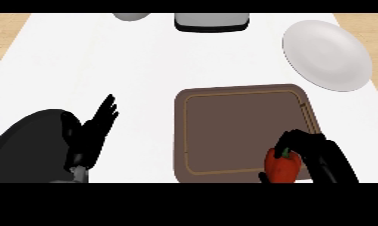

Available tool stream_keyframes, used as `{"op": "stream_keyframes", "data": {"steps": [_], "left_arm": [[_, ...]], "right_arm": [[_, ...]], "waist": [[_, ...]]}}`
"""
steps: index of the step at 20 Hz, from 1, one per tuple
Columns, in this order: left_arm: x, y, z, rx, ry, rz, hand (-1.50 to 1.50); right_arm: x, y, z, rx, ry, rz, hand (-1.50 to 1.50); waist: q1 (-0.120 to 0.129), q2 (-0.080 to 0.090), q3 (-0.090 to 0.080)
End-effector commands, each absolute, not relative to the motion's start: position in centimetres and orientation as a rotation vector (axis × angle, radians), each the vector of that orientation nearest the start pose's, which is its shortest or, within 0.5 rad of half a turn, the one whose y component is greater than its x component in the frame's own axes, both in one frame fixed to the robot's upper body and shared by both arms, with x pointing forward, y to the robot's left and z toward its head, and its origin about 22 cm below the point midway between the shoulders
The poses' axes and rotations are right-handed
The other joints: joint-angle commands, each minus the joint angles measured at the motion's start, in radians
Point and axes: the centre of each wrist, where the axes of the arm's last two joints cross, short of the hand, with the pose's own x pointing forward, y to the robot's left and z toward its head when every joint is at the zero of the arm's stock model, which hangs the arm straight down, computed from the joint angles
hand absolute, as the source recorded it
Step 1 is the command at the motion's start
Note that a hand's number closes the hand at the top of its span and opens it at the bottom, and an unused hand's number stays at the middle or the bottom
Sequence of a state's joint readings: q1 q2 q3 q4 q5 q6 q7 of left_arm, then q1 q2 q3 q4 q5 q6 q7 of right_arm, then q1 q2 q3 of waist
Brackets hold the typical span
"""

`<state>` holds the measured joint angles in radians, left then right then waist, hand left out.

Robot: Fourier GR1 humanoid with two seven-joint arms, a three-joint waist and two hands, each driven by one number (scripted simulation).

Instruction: Pick the bell pepper from the tray and place it in the plate

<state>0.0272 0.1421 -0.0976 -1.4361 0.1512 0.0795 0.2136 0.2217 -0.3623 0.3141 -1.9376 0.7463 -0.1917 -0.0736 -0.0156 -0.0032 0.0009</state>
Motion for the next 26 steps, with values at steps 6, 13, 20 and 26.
{"op": "stream_keyframes", "data": {"steps": [6, 13, 20, 26], "left_arm": [[23.4, 23.8, -2.9, -0.01, -1.182, -0.015, 0.0], [23.3, 24.4, -3.6, -0.005, -1.173, -0.01, 0.0], [23.2, 23.5, -4.1, -0.025, -1.181, -0.015, 0.0], [25.1, 23.3, -2.8, -0.029, -1.202, -0.039, 0.0]], "right_arm": [[19.1, -29.9, 6.1, -0.721, -1.805, 0.467, 1.5], [25.0, -35.6, 5.3, -0.719, -1.847, 0.245, 1.5], [30.9, -40.7, 4.1, -0.931, -1.832, 0.137, 1.5], [35.9, -42.2, 5.3, -0.921, -1.819, 0.15, 1.5]], "waist": [[0.012, 0.003, 0.0], [0.022, 0.006, 0.0], [0.051, 0.014, 0.002], [0.061, 0.019, 0.002]]}}
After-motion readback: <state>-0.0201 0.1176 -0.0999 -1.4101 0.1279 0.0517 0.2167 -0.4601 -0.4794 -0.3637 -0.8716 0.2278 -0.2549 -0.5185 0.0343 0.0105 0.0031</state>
